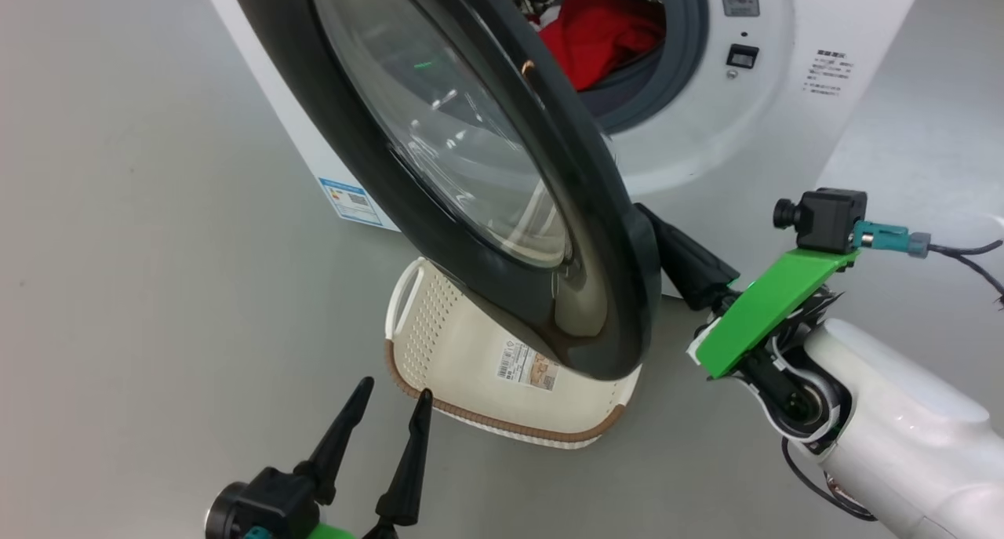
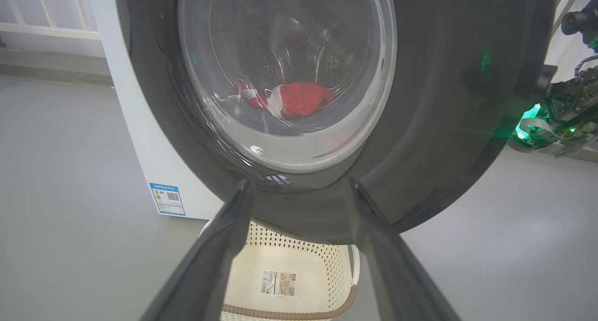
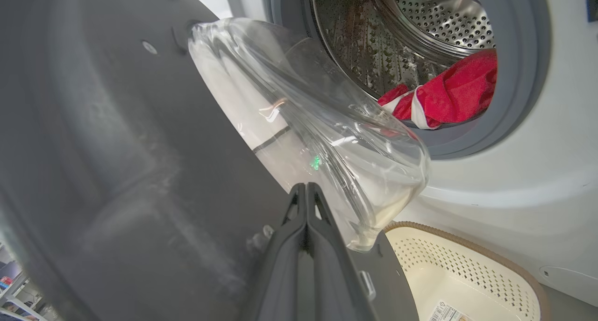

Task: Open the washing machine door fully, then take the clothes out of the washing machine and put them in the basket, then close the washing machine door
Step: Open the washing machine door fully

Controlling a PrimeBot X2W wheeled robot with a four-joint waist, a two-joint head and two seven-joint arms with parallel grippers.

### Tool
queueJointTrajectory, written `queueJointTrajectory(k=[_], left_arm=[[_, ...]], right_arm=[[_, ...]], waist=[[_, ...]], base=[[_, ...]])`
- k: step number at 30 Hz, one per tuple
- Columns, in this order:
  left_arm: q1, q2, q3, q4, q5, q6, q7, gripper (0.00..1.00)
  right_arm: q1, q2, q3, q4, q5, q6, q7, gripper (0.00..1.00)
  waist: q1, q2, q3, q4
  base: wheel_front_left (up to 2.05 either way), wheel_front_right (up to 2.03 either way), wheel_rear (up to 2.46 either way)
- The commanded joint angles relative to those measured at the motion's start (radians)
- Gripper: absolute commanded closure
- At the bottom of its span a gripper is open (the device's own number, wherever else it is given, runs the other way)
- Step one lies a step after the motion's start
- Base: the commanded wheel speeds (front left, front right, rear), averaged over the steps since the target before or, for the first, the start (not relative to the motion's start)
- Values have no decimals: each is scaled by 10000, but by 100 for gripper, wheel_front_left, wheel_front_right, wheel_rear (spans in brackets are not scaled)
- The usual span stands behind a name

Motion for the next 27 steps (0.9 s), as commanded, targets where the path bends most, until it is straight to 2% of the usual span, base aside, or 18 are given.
queueJointTrajectory(k=[1,21,27], left_arm=[[16,81,254,-262,-7,105,-120,0],[374,81,320,13,191,331,-120,0],[469,81,602,14,228,545,-120,0]], right_arm=[[204,133,278,-343,128,79,-160,100],[389,520,2034,-591,915,79,-462,100],[224,884,2476,-633,1106,79,-472,100]], waist=[[-1,0,-192,235],[-1,0,-879,1506],[-1,0,-930,1586]], base=[[0,0,0],[0,0,0],[0,0,0]])
